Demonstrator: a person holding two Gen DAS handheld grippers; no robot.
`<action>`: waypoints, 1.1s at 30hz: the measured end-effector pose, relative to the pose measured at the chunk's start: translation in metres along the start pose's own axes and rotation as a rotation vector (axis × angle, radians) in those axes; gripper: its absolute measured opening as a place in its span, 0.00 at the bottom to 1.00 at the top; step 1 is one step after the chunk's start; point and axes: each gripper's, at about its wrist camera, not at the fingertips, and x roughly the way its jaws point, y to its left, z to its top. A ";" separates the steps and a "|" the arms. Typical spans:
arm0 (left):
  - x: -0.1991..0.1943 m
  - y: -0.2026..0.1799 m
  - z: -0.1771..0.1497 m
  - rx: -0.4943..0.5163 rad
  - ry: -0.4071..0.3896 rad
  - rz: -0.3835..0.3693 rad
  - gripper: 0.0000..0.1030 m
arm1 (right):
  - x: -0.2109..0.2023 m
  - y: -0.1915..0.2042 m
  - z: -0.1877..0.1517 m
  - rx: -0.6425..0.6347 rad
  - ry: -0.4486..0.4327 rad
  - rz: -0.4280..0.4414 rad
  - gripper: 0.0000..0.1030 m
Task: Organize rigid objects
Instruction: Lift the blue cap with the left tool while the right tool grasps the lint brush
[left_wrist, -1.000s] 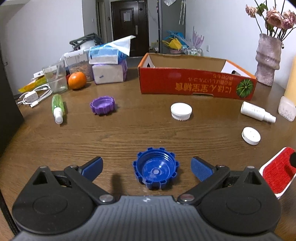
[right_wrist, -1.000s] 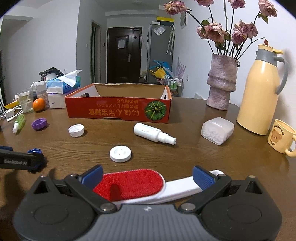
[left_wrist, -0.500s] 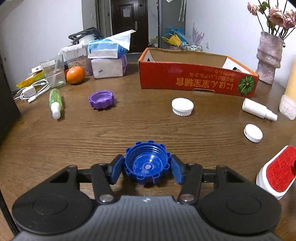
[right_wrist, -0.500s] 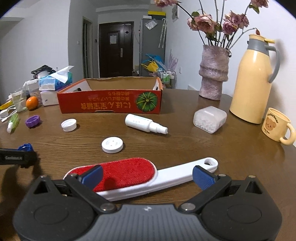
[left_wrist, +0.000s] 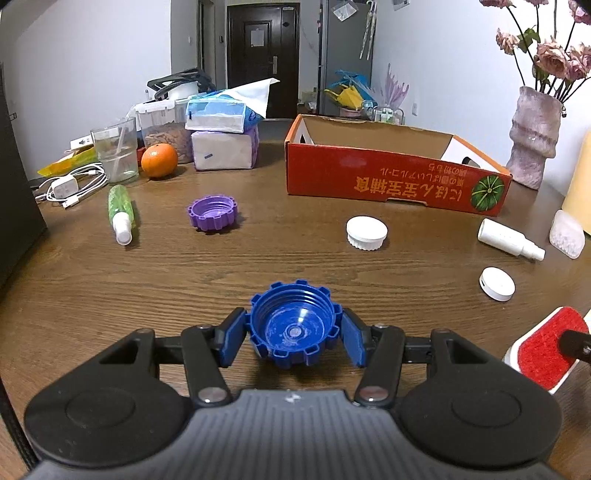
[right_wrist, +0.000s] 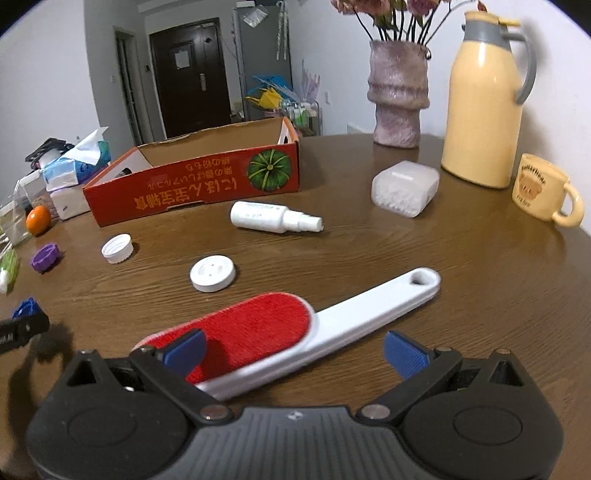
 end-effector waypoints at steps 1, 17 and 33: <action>-0.001 0.000 0.000 -0.002 -0.003 0.000 0.54 | 0.002 0.004 0.001 0.009 0.003 -0.005 1.00; -0.002 0.012 0.002 -0.047 0.001 0.012 0.54 | 0.026 0.054 0.016 -0.115 0.056 -0.060 1.00; -0.001 0.014 0.001 -0.056 0.003 0.016 0.54 | -0.004 0.030 0.002 -0.276 0.013 -0.016 0.94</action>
